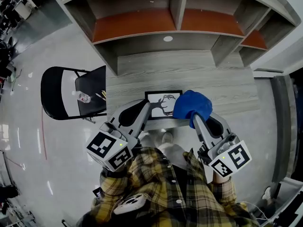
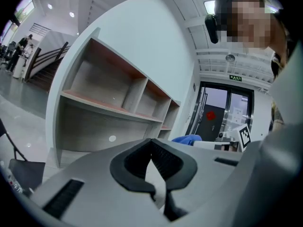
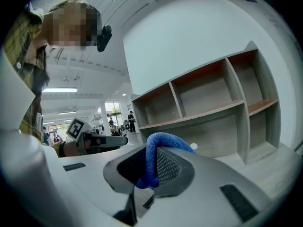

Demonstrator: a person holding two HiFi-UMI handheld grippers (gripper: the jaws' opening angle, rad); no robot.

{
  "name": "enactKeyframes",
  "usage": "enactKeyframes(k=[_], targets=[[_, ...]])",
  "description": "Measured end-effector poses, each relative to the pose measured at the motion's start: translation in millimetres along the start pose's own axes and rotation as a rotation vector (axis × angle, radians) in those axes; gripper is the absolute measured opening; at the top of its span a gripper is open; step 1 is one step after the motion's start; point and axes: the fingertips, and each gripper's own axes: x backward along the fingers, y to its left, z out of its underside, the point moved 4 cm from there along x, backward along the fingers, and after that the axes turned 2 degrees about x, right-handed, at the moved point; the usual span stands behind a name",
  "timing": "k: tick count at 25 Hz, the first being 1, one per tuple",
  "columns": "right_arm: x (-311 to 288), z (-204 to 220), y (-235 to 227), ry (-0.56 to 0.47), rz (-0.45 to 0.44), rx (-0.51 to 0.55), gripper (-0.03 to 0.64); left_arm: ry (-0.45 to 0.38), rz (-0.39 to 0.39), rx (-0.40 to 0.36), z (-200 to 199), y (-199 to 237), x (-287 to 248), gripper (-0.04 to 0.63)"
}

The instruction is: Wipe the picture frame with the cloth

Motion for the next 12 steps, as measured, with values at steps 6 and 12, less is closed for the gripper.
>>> enactKeyframes(k=[6, 12], targets=[[-50, 1, 5, 0.011, 0.081, -0.045, 0.047, 0.081, 0.070, 0.002, -11, 55, -16, 0.005], [-104, 8, 27, 0.005, 0.183, -0.055, 0.048, 0.193, 0.181, -0.020, -6, 107, -21, 0.006]])
